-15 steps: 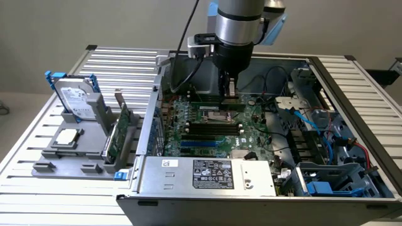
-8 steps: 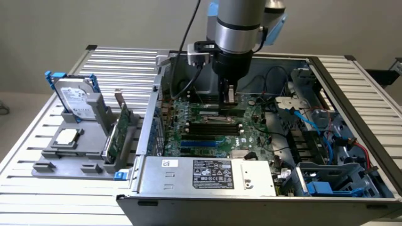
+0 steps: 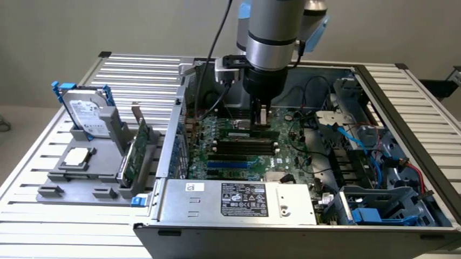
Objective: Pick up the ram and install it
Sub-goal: 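Insert the ram into the slot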
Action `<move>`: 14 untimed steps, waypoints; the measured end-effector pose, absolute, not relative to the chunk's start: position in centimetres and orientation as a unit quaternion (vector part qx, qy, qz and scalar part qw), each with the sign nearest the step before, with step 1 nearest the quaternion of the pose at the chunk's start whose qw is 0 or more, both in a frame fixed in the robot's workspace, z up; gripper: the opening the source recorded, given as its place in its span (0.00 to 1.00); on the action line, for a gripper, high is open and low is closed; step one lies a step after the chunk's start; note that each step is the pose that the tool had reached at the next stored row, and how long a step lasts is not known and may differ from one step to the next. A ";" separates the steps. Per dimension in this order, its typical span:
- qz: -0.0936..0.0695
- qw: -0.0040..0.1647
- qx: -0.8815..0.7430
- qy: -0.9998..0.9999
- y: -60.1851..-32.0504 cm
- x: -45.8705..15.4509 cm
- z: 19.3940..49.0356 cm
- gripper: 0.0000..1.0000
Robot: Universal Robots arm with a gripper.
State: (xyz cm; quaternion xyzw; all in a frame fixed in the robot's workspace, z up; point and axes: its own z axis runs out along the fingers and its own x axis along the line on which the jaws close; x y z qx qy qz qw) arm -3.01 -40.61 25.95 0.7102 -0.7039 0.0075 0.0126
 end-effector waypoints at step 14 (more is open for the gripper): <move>0.013 0.008 0.716 -0.698 -40.7 -3.4 23.8 0.14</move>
